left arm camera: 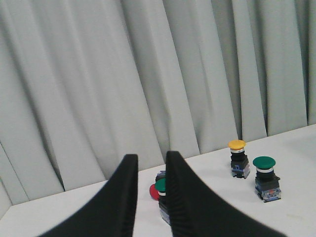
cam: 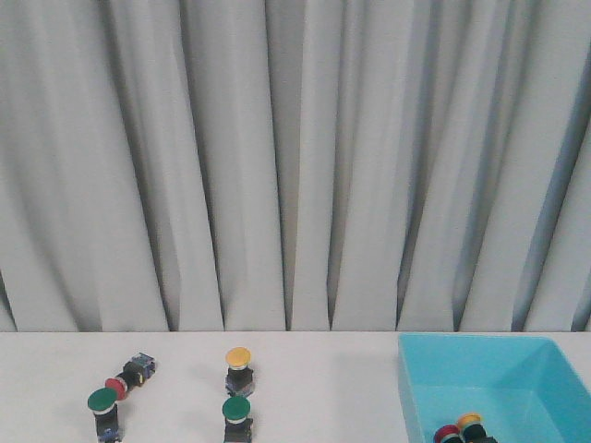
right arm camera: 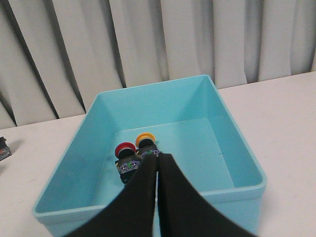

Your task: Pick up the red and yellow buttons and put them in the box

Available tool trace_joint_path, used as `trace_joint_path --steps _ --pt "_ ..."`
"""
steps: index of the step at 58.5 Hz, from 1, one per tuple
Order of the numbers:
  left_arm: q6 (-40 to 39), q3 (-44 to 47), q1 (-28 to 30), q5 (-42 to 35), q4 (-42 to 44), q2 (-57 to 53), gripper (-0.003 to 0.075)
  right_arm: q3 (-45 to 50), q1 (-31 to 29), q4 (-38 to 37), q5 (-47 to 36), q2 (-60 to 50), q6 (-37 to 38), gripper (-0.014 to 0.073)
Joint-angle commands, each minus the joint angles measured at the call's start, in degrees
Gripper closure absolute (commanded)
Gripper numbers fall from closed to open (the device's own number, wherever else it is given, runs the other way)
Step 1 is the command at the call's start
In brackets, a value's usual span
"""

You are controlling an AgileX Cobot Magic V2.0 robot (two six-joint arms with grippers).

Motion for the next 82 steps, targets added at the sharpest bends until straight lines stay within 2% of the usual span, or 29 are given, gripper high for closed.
trace_joint_path --steps 1,82 --pt "-0.7 0.5 0.0 -4.1 -0.2 -0.2 0.0584 0.9 -0.2 -0.9 -4.1 -1.1 -0.4 0.0598" --pt "-0.7 0.5 0.0 -4.1 -0.2 -0.2 0.0584 0.9 -0.2 1.0 -4.3 -1.1 -0.1 0.0598"
